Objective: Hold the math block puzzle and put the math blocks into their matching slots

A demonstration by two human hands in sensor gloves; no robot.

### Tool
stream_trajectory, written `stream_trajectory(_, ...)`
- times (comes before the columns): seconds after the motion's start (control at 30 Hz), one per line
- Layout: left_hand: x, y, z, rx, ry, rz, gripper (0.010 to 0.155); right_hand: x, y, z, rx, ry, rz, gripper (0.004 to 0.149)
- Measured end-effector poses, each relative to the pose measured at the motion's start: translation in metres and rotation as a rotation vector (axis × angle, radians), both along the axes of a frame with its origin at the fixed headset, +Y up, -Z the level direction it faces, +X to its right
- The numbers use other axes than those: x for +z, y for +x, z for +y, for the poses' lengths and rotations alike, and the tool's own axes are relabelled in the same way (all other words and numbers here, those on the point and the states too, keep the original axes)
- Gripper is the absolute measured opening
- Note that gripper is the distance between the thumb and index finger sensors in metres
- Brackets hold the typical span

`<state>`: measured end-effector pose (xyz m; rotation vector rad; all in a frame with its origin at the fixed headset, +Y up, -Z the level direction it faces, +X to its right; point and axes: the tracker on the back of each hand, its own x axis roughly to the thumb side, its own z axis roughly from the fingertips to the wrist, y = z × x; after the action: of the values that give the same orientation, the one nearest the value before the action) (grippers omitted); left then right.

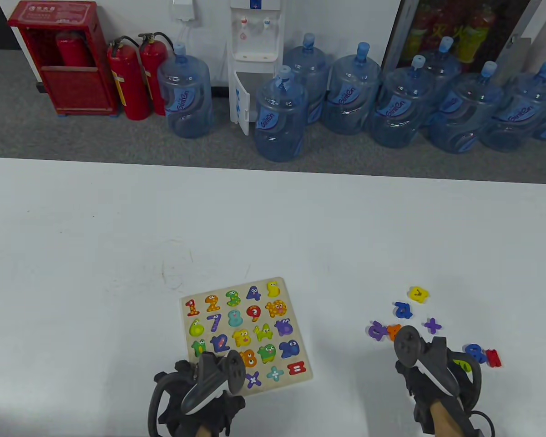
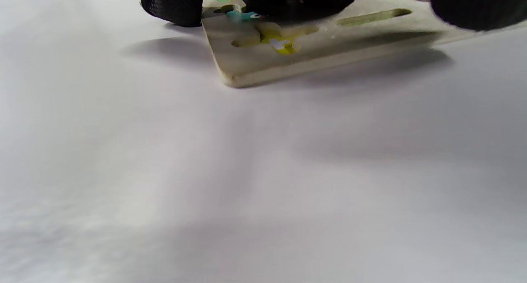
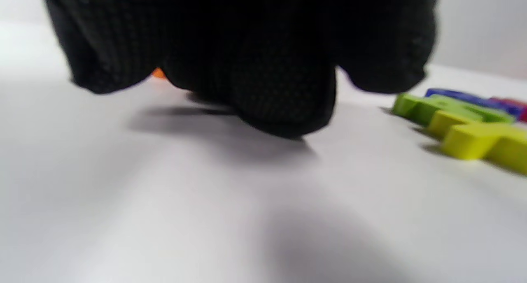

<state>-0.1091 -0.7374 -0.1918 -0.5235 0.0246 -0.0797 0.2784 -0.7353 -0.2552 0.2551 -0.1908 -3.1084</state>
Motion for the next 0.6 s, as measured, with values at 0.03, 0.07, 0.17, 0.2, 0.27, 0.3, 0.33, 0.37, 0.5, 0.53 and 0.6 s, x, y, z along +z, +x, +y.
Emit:
stream_trajectory(0.03, 0.000, 0.004, 0.000, 0.005, -0.002, -0.005, 0.075, 0.000, 0.003, 0.003, -0.023, 0.023, -0.020, 0.054)
stream_trajectory(0.07, 0.000, 0.007, 0.001, 0.007, -0.003, -0.011, 0.074, 0.000, 0.008, 0.006, -0.020, 0.055, -0.053, 0.056)
stream_trajectory(0.17, 0.000, 0.015, 0.001, 0.000, 0.009, -0.046, 0.073, -0.002, 0.016, 0.002, 0.092, -0.005, -0.086, 0.074)
stream_trajectory(0.2, 0.000, 0.017, 0.002, -0.008, 0.010, -0.050, 0.073, -0.003, 0.018, -0.003, 0.113, -0.031, -0.092, 0.077)
stream_trajectory(0.27, -0.001, 0.020, 0.002, 0.015, -0.028, -0.042, 0.073, -0.007, 0.020, -0.014, 0.048, -0.113, -0.079, 0.080)
stream_trajectory(0.3, -0.001, 0.021, 0.002, 0.045, -0.039, -0.029, 0.073, -0.010, 0.018, -0.019, -0.006, -0.165, -0.048, 0.078)
stream_trajectory(0.33, -0.002, 0.022, 0.003, 0.058, -0.032, -0.038, 0.072, -0.011, 0.016, -0.020, -0.031, -0.186, -0.029, 0.077)
stream_trajectory(0.37, -0.002, 0.024, 0.003, 0.065, -0.039, -0.043, 0.071, -0.013, 0.010, -0.018, -0.020, -0.167, -0.006, 0.079)
stream_trajectory(0.5, -0.001, 0.034, 0.003, 0.053, -0.028, -0.059, 0.070, -0.016, -0.008, -0.021, 0.100, -0.175, 0.059, 0.071)
stream_trajectory(0.53, 0.000, 0.039, 0.004, 0.051, -0.034, -0.070, 0.070, -0.015, -0.011, -0.019, 0.120, -0.141, 0.067, 0.070)
stream_trajectory(0.6, 0.000, 0.046, 0.004, 0.046, -0.041, -0.092, 0.070, -0.013, -0.013, -0.015, 0.122, -0.069, 0.080, 0.066)
